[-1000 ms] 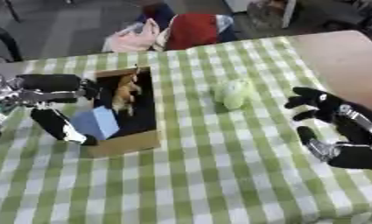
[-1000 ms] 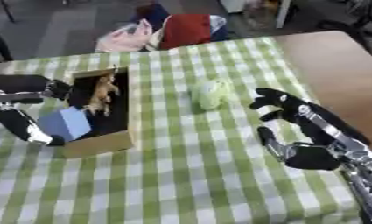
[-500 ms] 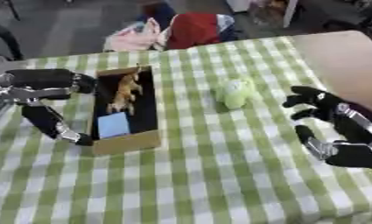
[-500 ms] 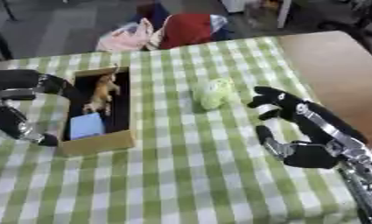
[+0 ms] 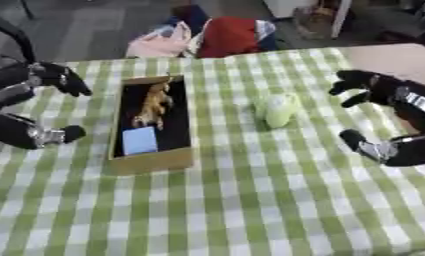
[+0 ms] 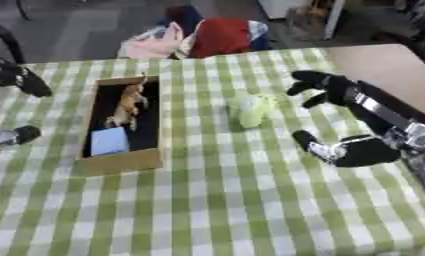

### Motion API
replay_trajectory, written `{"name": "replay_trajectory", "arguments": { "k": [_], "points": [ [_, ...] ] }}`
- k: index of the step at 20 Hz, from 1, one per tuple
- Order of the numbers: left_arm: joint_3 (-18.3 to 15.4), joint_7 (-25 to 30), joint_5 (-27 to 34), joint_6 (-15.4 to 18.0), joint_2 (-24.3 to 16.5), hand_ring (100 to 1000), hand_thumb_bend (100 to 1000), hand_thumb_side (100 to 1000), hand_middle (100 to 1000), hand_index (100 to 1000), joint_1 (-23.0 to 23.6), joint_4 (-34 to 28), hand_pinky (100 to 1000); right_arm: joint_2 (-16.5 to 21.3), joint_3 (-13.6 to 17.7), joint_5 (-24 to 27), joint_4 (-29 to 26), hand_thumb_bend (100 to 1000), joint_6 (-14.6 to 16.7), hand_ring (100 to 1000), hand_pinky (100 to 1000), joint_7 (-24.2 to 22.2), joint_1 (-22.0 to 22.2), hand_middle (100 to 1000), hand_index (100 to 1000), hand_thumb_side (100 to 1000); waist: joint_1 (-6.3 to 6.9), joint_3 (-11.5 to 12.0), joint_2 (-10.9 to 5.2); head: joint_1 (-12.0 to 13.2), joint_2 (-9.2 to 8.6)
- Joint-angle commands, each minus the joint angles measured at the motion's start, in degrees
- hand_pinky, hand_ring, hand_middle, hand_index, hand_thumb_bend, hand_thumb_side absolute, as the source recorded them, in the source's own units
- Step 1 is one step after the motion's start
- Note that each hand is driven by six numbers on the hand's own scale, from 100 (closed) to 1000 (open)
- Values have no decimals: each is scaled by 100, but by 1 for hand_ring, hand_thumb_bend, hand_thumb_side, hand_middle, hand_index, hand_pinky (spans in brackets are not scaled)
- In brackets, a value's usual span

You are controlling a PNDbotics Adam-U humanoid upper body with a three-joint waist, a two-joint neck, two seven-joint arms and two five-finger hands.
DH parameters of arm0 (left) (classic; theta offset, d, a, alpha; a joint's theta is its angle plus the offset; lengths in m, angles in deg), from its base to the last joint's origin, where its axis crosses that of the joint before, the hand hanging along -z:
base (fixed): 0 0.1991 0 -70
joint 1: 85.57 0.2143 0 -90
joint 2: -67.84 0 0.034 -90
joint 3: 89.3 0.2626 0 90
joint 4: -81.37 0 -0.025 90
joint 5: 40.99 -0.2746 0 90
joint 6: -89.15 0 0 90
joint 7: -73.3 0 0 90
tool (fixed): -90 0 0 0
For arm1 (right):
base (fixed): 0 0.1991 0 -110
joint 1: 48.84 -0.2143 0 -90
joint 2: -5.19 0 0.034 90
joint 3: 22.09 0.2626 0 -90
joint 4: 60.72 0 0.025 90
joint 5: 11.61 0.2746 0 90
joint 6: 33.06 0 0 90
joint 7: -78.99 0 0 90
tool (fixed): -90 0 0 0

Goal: Pick up objects on the table and place them in the box.

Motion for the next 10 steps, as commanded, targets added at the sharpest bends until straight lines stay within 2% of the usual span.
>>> {"name": "replay_trajectory", "arguments": {
  "k": [1, 3, 4, 5, 8, 9, 10],
  "points": [
    [-355, -362, 293, -176, -28, 680, 345, 603, 672, 778, 131, -272, 709, 476, -172, 52, 188, 356, 146, 949, 789, -301, -330, 826, 1000, 250, -21, 64, -69, -85, -2],
    [-484, -537, 423, -281, 83, 668, 321, 595, 660, 772, 249, -381, 702, 612, -324, -1, 480, 440, 297, 954, 795, -562, -579, 841, 1000, 281, -47, 139, -65, -131, 3],
    [-531, -607, 492, -333, 129, 665, 303, 640, 656, 769, 290, -431, 700, 645, -386, -48, 643, 476, 394, 957, 799, -684, -682, 848, 1000, 297, -55, 163, -64, -143, 3],
    [-585, -680, 564, -384, 194, 659, 298, 589, 649, 765, 324, -478, 696, 681, -455, -132, 820, 491, 493, 958, 803, -816, -794, 856, 1000, 326, -70, 202, -64, -164, 0],
    [-668, -791, 687, -499, 282, 659, 298, 589, 649, 765, 388, -590, 696, 673, -541, -330, 1260, 491, 798, 958, 803, -1016, -1011, 856, 1000, 326, -84, 243, -62, -184, 0],
    [-699, -823, 721, -532, 337, 649, 280, 592, 638, 759, 402, -608, 688, 668, -563, -413, 1401, 510, 867, 958, 806, -1056, -1085, 867, 1000, 379, -94, 273, -61, -196, -1],
    [-736, -864, 766, -572, 404, 648, 279, 592, 637, 759, 420, -631, 688, 632, -593, -549, 1619, 511, 959, 958, 806, -1102, -1198, 868, 1000, 382, -100, 298, -60, -206, -2]
  ]
}}
